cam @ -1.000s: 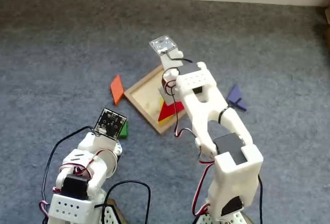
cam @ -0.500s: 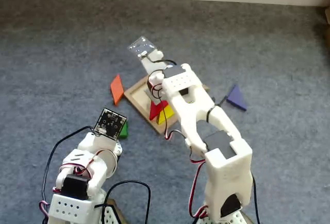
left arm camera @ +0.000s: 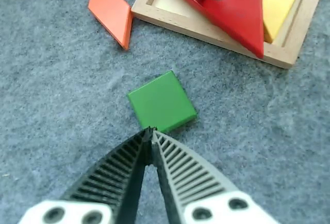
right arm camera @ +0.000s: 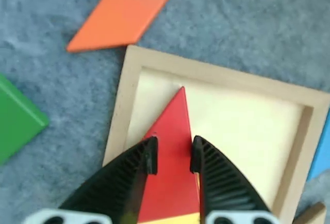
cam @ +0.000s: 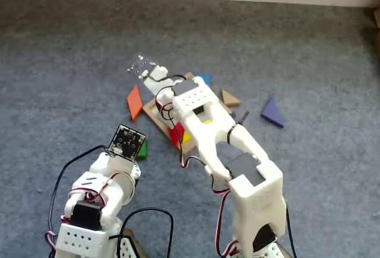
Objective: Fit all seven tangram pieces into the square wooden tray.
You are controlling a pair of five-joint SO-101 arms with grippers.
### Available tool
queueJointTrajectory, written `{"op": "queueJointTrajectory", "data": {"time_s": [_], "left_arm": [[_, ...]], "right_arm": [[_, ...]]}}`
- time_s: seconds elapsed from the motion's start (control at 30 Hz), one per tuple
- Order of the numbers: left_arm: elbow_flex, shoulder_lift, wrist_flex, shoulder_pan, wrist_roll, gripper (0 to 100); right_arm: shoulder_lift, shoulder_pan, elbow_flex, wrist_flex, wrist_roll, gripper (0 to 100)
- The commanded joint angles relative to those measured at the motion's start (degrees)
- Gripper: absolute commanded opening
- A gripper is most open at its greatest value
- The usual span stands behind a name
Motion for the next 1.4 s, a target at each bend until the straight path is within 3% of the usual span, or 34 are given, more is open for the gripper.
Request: {"op": "queueJointTrajectory", "data": {"time_s": [0.0,0.43,0.67,1.37], "left_arm": [[1.1,-0.9,0.3,-0.1,0.3,1],[1.1,-0.9,0.3,-0.1,0.3,1],[1.1,-0.9,0.3,-0.1,0.3,1],[1.1,-0.9,0.3,-0.1,0.3,1]], "right_arm": [[-2.4,-1.1,-2.8,3.3,0.7,10.9],[-22.1,0.3,13.9,3.0,0.4,10.9],[-18.5,3.6,21.3,-4.7,0.4,10.9],[-7.4,1.4,12.5,-10.0,0.4,10.9]]}}
